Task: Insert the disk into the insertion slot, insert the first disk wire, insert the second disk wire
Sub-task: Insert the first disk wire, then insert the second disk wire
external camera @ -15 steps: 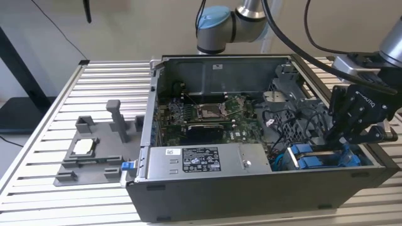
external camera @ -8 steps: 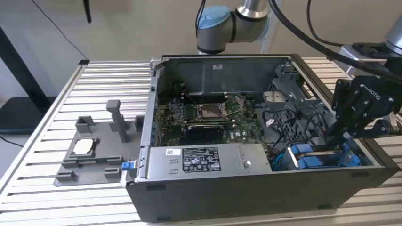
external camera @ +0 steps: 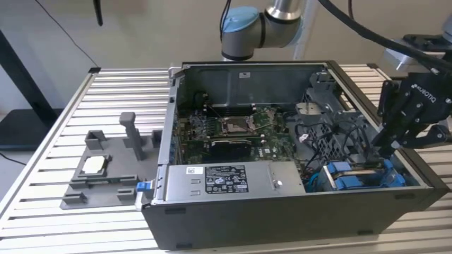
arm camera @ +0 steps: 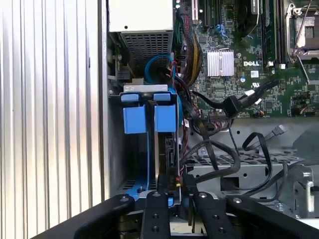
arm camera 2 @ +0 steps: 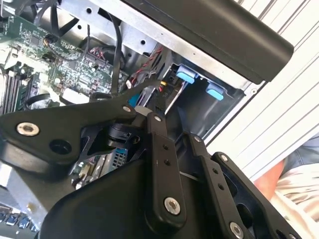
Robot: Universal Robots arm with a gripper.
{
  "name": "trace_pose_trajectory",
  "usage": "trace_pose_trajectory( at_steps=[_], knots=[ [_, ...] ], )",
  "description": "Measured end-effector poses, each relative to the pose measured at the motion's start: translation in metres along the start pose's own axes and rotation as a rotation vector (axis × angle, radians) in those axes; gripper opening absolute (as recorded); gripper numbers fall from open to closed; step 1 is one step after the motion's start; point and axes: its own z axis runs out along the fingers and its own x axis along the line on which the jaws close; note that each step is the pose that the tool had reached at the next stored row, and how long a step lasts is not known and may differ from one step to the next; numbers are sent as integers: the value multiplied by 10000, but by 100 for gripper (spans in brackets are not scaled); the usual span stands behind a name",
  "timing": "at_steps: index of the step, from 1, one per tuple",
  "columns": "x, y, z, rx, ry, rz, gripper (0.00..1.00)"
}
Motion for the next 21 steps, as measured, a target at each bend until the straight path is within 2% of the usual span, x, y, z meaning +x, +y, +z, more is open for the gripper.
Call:
trace_pose_trajectory(
  at_steps=[9, 10, 14, 21],
  knots=[
    [-14, 31, -156, 163, -8, -1, 27],
    [-22, 32, -157, 186, -10, -1, 27],
    [-73, 37, -158, 198, -8, 10, 27],
    [-230, 55, -156, 208, -10, 29, 27]
  ],
)
